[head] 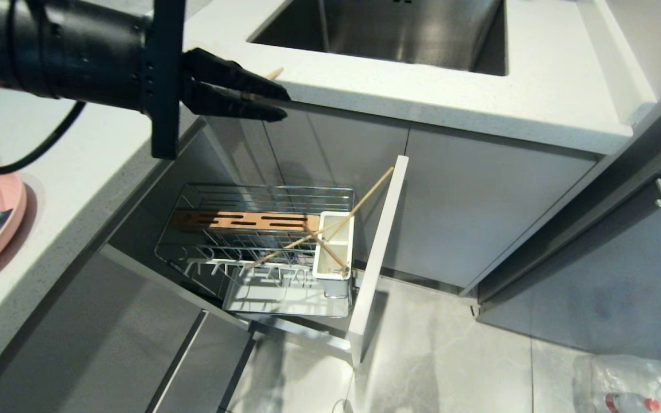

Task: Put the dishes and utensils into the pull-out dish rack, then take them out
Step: Take the chopsticks out of the cupboard

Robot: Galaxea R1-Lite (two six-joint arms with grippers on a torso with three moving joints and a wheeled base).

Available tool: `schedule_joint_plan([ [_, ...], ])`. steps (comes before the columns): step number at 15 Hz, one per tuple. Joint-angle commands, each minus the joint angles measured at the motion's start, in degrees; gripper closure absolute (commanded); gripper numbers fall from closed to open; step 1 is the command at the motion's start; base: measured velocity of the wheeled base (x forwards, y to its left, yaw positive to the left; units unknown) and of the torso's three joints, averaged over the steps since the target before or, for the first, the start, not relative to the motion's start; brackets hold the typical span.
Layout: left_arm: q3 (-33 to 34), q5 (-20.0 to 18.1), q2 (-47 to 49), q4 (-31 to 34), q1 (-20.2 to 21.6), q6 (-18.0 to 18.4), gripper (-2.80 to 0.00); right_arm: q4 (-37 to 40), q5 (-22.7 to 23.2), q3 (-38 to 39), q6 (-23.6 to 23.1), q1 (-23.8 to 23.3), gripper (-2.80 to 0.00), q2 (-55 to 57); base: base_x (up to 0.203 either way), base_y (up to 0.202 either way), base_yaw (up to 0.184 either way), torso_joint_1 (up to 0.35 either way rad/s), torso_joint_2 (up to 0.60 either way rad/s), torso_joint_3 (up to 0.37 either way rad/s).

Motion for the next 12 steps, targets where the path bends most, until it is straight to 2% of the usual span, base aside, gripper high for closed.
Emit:
schedule_joint_plan([
  [1,-0.01,0.51,-4.79,0.11,0.07,-0.32,0.0,-0.04,-0.03,0.0,0.01,0.01,0.0,0.0,0.0,0.0,0.0,0.0,0.0,0.0],
  [3,-0.01,3.73,-7.8,-0.07,0.3,0.22,0.0,-0.04,-0.05,0.0,0.01,0.01,0.0,0.0,0.0,0.0,0.0,0.0,0.0,0.0],
  [7,-0.01,12.71,-9.51,0.02,2.71,3.43,0.0,-0.04,-0.02,0.0,0.01,0.01,0.0,0.0,0.0,0.0,0.0,0.0,0.0,0.0],
  [9,-0.01,19.52,-9.32,0.54,4.42,5.01,0.0,-0.04,-0.05,0.0,0.01,0.01,0.0,0.0,0.0,0.0,0.0,0.0,0.0,0.0],
  [12,0.17,32.14,-8.3,8.26,8.71,7.1,0.0,-0.04,0.02,0.0,0.01,0.01,0.0,0.0,0.0,0.0,0.0,0.0,0.0,0.0],
])
